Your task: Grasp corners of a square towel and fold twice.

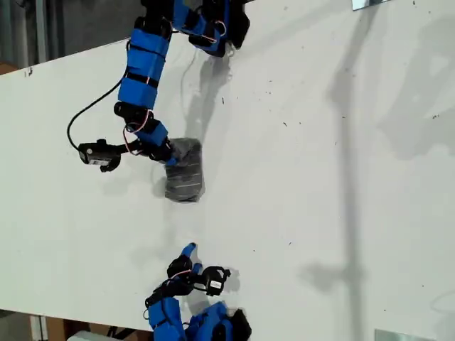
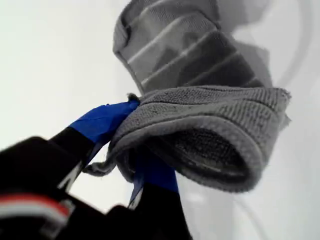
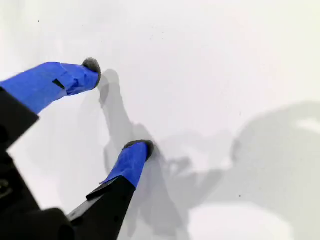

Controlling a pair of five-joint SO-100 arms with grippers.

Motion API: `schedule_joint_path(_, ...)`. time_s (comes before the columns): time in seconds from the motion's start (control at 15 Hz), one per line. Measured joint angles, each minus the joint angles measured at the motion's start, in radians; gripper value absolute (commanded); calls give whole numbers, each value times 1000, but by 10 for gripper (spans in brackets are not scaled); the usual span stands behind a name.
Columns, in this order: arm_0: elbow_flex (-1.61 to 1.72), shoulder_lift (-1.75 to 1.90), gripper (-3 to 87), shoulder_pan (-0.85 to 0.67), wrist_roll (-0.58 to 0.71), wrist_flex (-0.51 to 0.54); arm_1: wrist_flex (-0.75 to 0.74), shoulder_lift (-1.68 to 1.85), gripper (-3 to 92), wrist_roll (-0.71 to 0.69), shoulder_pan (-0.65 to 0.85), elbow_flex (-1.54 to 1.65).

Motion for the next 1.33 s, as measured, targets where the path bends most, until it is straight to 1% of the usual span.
schedule_joint_path(0.13, 0, 0, 260, 0, 3, 0, -8, -195, -1, -26, -20, -169)
schedule_joint_path(0.2, 2, 0, 260, 0, 3, 0, -26, -232, -1, -43, -20, -192)
schedule_joint_path(0.6, 5, 2, 260, 0, 3, 0, -107, -255, 1, -117, -52, -196)
schedule_joint_path(0.67, 5, 2, 260, 0, 3, 0, -109, -255, 133, -120, -54, -196)
schedule_joint_path(0.73, 5, 2, 260, 0, 3, 0, -109, -255, 231, -120, -54, -196)
schedule_joint_path(0.87, 5, 2, 260, 0, 3, 0, -114, -255, 286, -120, -54, -196)
schedule_joint_path(1.07, 6, 2, 260, 0, 2, -2, -129, -255, 337, -120, -52, -196)
schedule_joint_path(1.33, 6, 2, 260, 0, -2, -2, -124, -252, 377, -120, -31, -196)
